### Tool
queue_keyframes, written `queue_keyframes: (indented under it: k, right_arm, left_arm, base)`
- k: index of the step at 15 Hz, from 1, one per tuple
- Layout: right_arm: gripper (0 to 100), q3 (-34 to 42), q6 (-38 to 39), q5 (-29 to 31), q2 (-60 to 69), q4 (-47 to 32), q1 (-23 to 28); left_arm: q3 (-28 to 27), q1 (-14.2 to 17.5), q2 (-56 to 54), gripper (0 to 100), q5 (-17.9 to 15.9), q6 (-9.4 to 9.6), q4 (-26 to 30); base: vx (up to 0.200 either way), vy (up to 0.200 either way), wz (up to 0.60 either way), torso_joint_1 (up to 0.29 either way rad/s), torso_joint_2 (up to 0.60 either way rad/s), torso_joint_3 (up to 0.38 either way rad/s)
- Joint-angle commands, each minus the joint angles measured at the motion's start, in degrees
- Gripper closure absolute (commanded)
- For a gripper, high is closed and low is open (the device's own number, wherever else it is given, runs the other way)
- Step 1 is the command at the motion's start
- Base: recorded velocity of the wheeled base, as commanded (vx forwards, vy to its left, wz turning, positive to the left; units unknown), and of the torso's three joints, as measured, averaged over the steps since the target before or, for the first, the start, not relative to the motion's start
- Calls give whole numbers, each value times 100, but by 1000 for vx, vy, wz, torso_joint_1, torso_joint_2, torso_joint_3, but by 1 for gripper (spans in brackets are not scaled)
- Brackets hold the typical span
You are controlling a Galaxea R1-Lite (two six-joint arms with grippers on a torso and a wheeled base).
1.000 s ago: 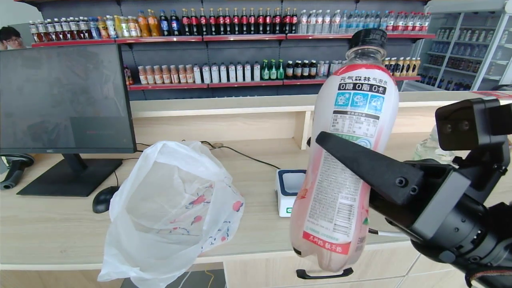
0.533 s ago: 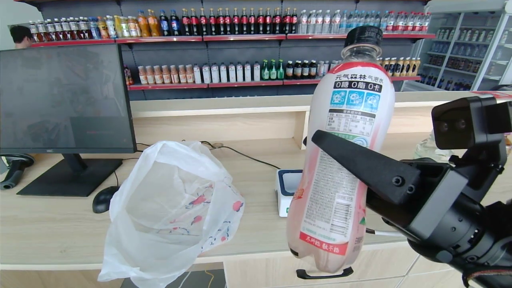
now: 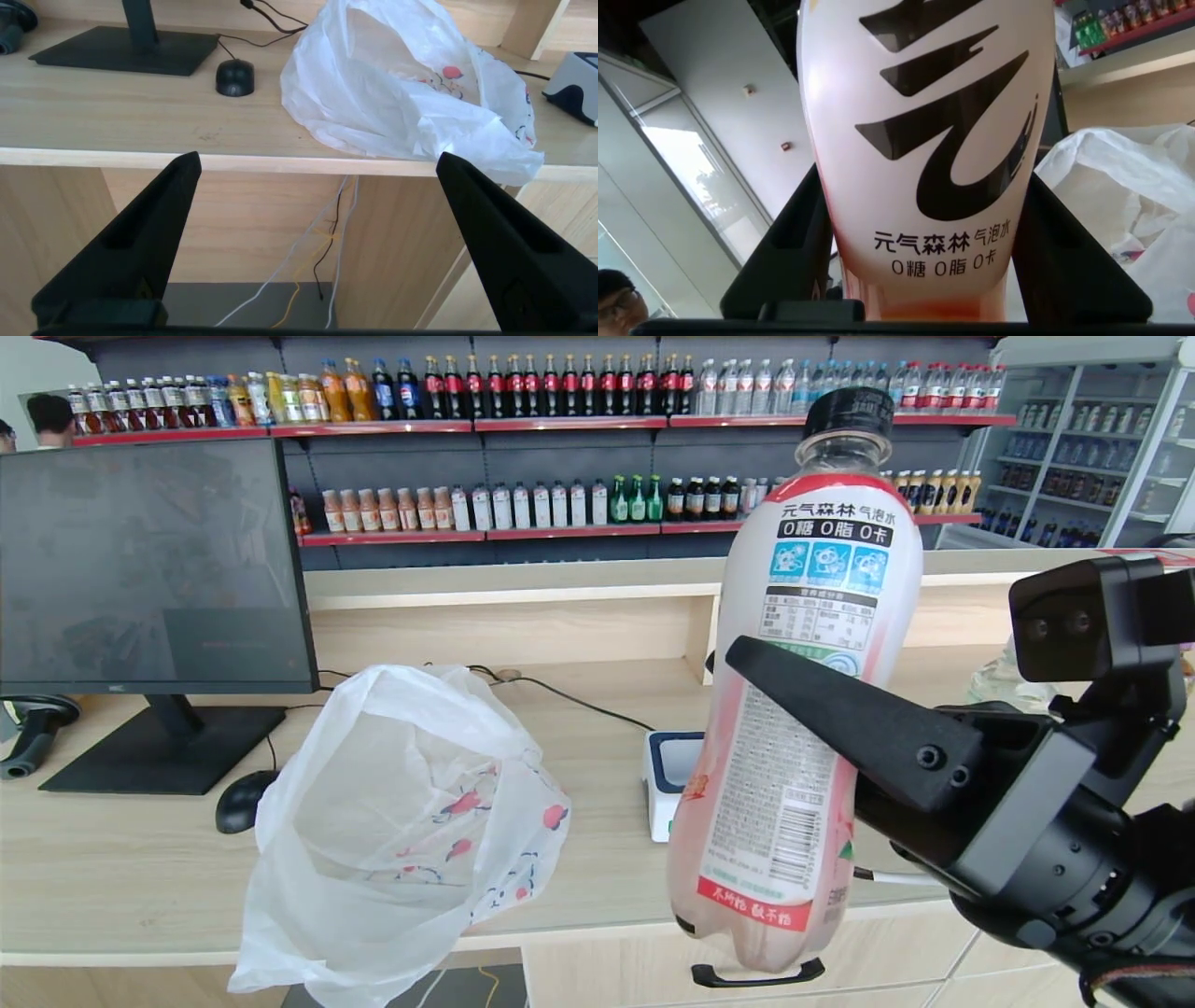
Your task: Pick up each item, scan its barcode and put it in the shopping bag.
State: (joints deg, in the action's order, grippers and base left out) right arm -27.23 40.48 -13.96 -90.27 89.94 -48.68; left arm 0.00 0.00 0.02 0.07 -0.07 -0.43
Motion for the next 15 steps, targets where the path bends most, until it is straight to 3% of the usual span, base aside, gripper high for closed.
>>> queue_keyframes:
  k: [1, 7, 15]
  right_arm:
    - [100, -1, -32, -2, 1, 6, -1]
    - [100, 113, -911, -2, -87, 6, -1]
    - [100, 60, -3301, 7, -140, 6, -37]
  left_arm:
    - [0, 0, -2, 0, 1, -1, -1]
    - [0, 0, -2, 0, 1, -1, -1]
    - [0, 0, -2, 0, 1, -1, -1]
  base:
    - [0, 0, 0, 0, 0, 0]
    - [0, 0, 0, 0, 0, 0]
    - [0, 0, 0, 0, 0, 0]
